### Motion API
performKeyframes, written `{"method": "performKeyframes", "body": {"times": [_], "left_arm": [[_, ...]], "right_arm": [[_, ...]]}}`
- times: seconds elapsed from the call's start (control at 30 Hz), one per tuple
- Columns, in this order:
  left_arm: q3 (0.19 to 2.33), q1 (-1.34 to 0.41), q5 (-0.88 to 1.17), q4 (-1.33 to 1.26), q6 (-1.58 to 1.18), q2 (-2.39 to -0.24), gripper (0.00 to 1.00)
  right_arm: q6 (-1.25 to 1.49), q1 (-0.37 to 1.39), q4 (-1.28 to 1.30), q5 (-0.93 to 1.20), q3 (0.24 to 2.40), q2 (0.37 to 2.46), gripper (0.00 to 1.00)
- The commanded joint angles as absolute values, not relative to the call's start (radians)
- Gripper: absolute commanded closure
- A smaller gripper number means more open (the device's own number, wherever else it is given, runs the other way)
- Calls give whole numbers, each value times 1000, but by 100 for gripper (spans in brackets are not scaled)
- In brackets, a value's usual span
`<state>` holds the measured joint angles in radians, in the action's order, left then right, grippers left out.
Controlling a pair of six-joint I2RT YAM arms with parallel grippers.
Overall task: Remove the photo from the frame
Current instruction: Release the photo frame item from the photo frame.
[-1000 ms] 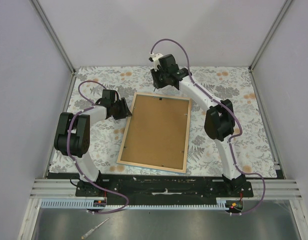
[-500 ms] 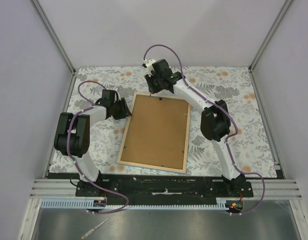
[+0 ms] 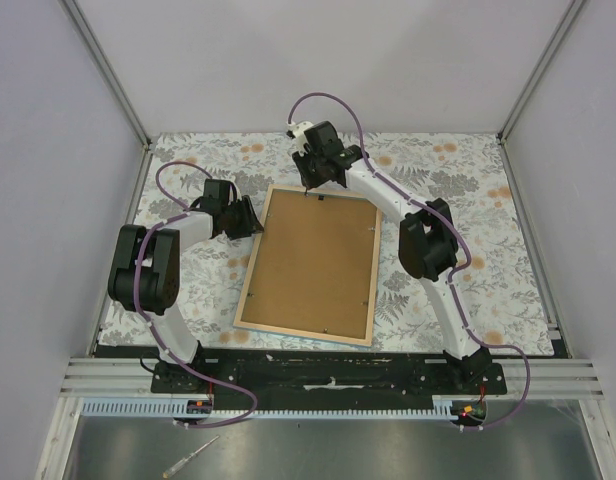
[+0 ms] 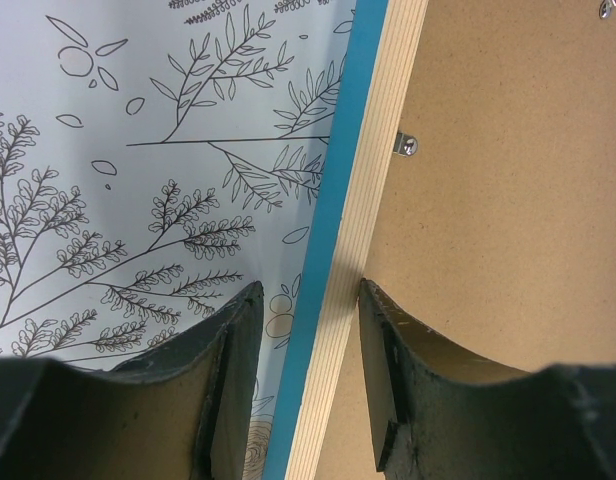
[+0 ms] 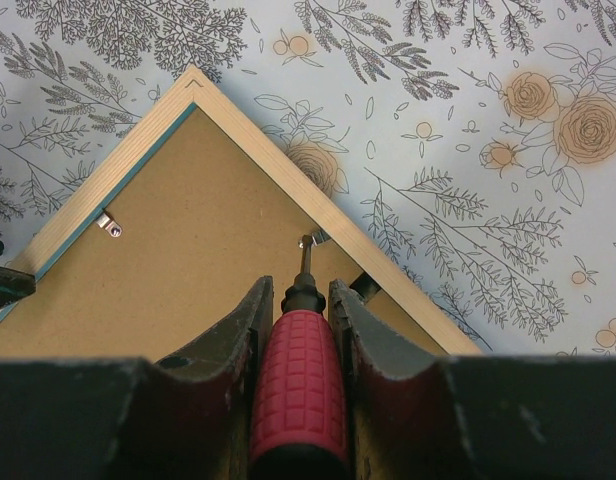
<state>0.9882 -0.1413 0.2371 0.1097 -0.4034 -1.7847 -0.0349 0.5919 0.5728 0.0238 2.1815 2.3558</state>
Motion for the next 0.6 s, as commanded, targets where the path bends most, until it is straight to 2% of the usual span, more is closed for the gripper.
{"method": "performKeyframes", "body": {"times": [0.0,0.57], "left_arm": [[962,-133,203,144,-423,-1790,50],[959,-127,201,147,-423,-1782,50]], "right_arm": [[-43,592,561,9,2240,2362,100],[-89,592,594,-5,2214,2355,100]]}}
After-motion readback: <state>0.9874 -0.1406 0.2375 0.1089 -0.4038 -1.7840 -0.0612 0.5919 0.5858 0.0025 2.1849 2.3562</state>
